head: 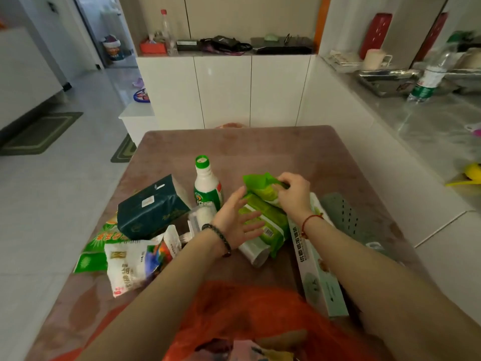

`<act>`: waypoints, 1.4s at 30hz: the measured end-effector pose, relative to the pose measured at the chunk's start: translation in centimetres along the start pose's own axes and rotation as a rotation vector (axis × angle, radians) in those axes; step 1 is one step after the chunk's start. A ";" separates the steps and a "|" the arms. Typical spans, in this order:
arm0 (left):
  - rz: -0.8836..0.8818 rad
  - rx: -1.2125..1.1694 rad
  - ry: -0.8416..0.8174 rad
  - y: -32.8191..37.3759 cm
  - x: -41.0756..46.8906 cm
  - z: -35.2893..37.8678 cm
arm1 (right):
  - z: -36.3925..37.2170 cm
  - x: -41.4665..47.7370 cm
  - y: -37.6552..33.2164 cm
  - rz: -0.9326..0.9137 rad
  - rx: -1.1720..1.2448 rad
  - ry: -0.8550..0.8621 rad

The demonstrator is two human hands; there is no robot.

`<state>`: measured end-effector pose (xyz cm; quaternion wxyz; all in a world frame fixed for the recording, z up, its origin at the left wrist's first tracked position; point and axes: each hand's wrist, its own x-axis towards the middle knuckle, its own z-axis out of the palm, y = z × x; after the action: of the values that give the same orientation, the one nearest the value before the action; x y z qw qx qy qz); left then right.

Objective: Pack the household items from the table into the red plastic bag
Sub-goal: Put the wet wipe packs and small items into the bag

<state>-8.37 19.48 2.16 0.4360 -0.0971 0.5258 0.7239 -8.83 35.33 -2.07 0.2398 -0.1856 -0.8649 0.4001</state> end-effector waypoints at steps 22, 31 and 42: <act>0.003 0.378 -0.286 -12.3 -15.5 -1.0 | -14.0 -30.8 -1.6 0.357 -0.027 -0.234; -0.058 0.697 -0.339 -18.0 -16.5 -0.4 | -15.7 -31.6 -2.6 0.399 0.015 0.198; 0.423 1.353 -0.068 -20.7 -17.8 1.7 | -15.5 -33.0 -3.8 0.323 -0.039 0.104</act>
<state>18.01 12.91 -0.47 0.2672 0.3219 0.8537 0.3101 26.36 25.43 0.90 0.2133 -0.3473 -0.8179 0.4062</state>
